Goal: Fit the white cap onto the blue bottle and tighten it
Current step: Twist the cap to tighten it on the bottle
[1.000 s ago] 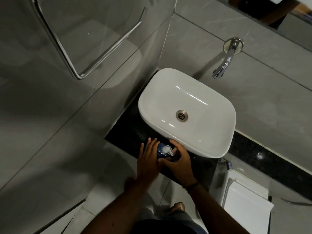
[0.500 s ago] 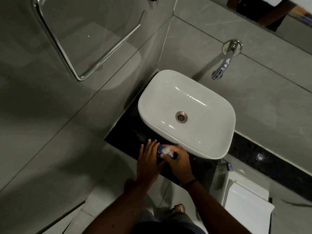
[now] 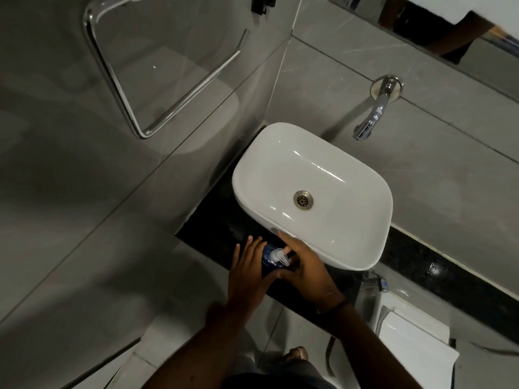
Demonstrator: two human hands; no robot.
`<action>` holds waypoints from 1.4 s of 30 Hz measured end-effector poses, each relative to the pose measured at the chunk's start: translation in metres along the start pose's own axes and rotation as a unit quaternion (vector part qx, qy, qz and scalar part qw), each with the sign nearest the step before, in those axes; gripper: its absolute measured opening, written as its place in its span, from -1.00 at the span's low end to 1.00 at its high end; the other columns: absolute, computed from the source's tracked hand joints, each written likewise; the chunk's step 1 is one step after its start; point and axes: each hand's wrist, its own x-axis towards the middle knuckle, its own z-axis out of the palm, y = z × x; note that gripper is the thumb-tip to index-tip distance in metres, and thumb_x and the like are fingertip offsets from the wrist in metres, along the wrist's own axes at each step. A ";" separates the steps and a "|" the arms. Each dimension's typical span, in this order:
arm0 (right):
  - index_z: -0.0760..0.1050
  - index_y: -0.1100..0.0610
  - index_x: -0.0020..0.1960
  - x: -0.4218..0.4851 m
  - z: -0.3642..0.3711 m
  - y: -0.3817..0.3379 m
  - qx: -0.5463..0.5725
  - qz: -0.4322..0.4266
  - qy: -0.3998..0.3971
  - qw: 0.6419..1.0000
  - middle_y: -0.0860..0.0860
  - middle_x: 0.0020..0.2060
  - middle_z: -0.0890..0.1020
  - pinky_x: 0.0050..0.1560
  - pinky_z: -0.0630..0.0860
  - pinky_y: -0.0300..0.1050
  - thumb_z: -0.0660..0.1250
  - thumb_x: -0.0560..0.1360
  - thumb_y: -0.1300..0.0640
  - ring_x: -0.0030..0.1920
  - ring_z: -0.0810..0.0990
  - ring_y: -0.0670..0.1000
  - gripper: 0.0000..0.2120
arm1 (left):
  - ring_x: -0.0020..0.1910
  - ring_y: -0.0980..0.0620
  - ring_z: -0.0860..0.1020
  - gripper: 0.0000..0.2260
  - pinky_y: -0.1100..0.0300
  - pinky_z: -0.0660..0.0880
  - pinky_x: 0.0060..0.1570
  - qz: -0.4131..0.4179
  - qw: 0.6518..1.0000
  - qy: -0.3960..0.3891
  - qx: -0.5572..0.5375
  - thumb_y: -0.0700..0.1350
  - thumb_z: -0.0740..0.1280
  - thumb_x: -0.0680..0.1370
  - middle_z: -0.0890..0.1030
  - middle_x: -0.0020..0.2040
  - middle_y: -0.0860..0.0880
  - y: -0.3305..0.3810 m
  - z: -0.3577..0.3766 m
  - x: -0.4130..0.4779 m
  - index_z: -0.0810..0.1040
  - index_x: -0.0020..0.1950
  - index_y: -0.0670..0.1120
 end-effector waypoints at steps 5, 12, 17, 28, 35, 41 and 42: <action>0.43 -0.63 0.23 0.003 -0.027 -0.017 -0.103 -0.033 -0.055 0.993 -0.52 0.07 0.59 0.08 0.52 -0.43 0.53 0.39 -0.03 0.02 0.64 -0.22 -0.38 | 0.58 -0.02 0.25 -0.26 -0.09 0.06 0.60 -0.003 1.000 0.006 0.016 0.37 0.30 0.47 0.46 0.50 -0.05 0.002 -0.001 -0.001 0.42 0.47 -0.11; 0.57 -0.51 0.07 -0.004 -0.009 -0.022 -0.096 0.016 0.043 0.994 -0.60 -0.13 0.61 0.05 0.51 -0.49 0.59 0.18 -0.24 -0.02 0.61 -0.49 -0.51 | 0.56 -0.09 0.29 -0.16 -0.20 0.15 0.56 0.013 0.999 0.030 -0.023 0.44 -0.09 0.54 0.49 0.47 -0.11 0.006 -0.005 -0.004 0.44 0.46 -0.19; 0.70 -0.15 0.11 -0.010 0.012 -0.024 -0.072 0.046 0.123 0.989 -0.32 -0.18 0.69 -0.01 0.47 -0.55 0.65 0.23 -0.18 -0.09 0.67 -0.34 -0.54 | 0.59 -0.06 0.22 -0.33 -0.17 0.09 0.58 0.012 1.000 0.007 -0.023 0.25 0.08 0.56 0.45 0.50 -0.10 0.002 -0.003 -0.004 0.40 0.49 -0.18; 0.65 -0.05 0.26 -0.023 0.021 -0.011 0.217 0.170 0.193 0.942 0.06 0.13 0.73 0.09 0.69 -0.07 0.62 0.35 -0.16 0.16 0.72 0.03 -0.48 | 0.55 -0.07 0.31 -0.31 -0.12 0.25 0.53 -0.014 0.999 0.011 -0.045 0.33 0.22 0.54 0.49 0.47 -0.11 0.004 0.000 -0.003 0.43 0.47 -0.15; 0.52 0.06 0.45 -0.017 0.049 -0.006 0.490 0.389 0.096 0.774 0.13 0.19 0.72 -0.12 0.67 -0.01 0.21 0.69 -0.10 0.11 0.73 0.16 -0.59 | 0.35 -0.04 0.51 -0.29 0.03 0.52 0.24 -0.077 0.985 -0.056 -0.143 0.30 0.34 0.49 0.45 0.45 -0.02 0.007 -0.003 -0.005 0.28 0.54 0.00; 0.52 0.13 0.48 -0.013 0.059 -0.001 0.469 0.364 0.123 0.795 0.22 0.29 0.69 0.27 0.61 0.10 0.20 0.70 -0.03 0.28 0.68 0.22 -0.58 | 0.36 -0.04 0.49 -0.32 -0.06 0.52 0.27 -0.081 0.980 -0.065 -0.167 0.28 0.33 0.53 0.42 0.46 -0.02 0.009 -0.004 -0.006 0.23 0.56 0.03; 0.53 0.16 0.46 -0.011 0.059 -0.003 0.474 0.359 0.127 0.794 0.23 0.28 0.69 0.18 0.64 0.05 0.19 0.71 -0.01 0.29 0.67 0.23 -0.58 | 0.37 -0.04 0.49 -0.32 -0.07 0.52 0.27 -0.081 0.980 -0.065 -0.169 0.29 0.32 0.53 0.41 0.47 -0.01 0.008 -0.006 -0.005 0.22 0.56 0.04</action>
